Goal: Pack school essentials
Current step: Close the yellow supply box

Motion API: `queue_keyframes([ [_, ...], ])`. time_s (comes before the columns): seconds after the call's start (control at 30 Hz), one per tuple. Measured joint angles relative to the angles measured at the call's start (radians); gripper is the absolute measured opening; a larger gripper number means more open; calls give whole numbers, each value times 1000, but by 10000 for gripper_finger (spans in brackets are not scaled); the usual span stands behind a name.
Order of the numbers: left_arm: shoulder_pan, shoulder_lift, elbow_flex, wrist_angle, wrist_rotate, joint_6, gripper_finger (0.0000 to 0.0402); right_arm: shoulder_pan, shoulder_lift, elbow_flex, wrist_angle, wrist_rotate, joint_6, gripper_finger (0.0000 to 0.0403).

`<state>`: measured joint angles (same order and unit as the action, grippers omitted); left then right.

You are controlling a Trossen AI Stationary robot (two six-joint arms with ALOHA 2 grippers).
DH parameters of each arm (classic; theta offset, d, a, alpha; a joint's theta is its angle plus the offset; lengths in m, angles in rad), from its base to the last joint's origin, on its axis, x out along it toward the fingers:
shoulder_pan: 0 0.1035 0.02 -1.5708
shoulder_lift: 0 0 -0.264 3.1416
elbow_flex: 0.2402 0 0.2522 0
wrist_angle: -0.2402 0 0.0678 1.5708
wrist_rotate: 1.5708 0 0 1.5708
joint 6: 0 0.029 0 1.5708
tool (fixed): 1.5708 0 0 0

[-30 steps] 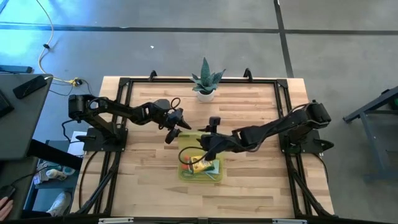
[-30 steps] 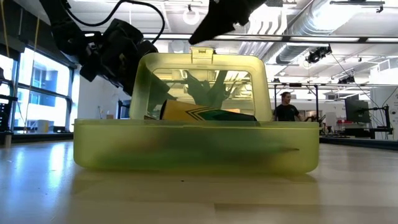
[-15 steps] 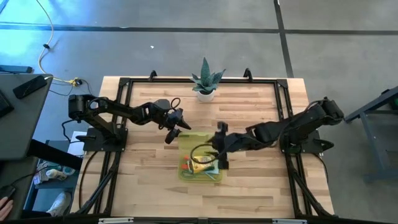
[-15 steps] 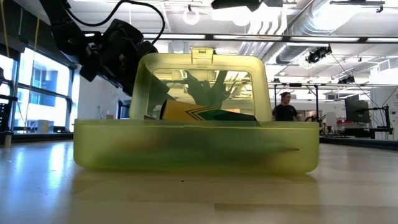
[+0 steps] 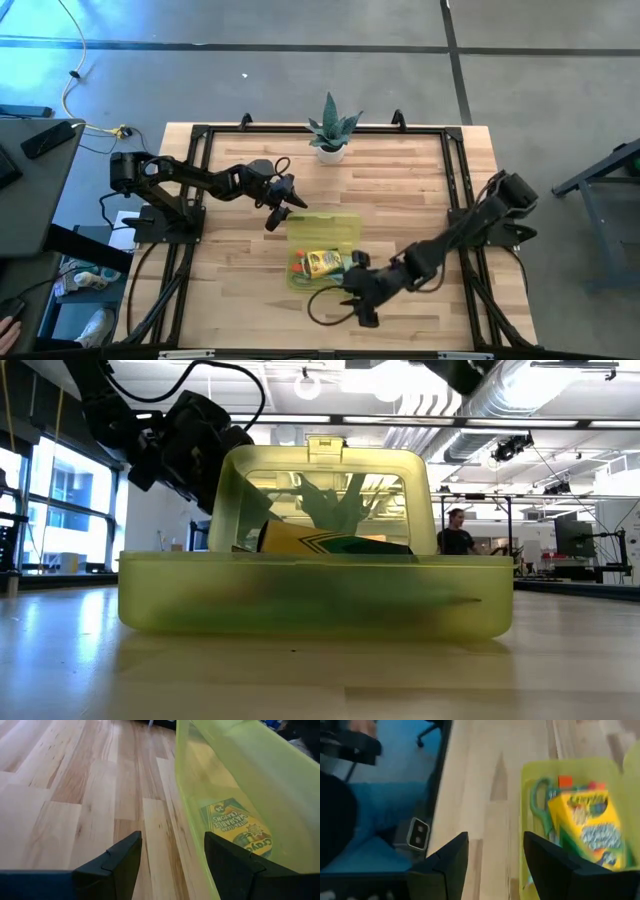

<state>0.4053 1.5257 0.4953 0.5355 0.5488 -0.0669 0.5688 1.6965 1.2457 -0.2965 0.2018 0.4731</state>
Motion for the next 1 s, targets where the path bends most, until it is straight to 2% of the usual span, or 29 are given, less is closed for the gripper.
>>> queue_keyframes([
  [0.2, 0, 0, 0, 3, -1, 38, 204, 36, 84, -1, 26, 27, 108, 181],
  [0.43, 0, 0, 0, 7, -3, 51, 204, 56, 161, -1, 121, 15, 124, 181],
  [1.0, 0, 0, 0, 8, -3, 45, 204, 69, 304, -1, 145, 70, 182, 181],
])
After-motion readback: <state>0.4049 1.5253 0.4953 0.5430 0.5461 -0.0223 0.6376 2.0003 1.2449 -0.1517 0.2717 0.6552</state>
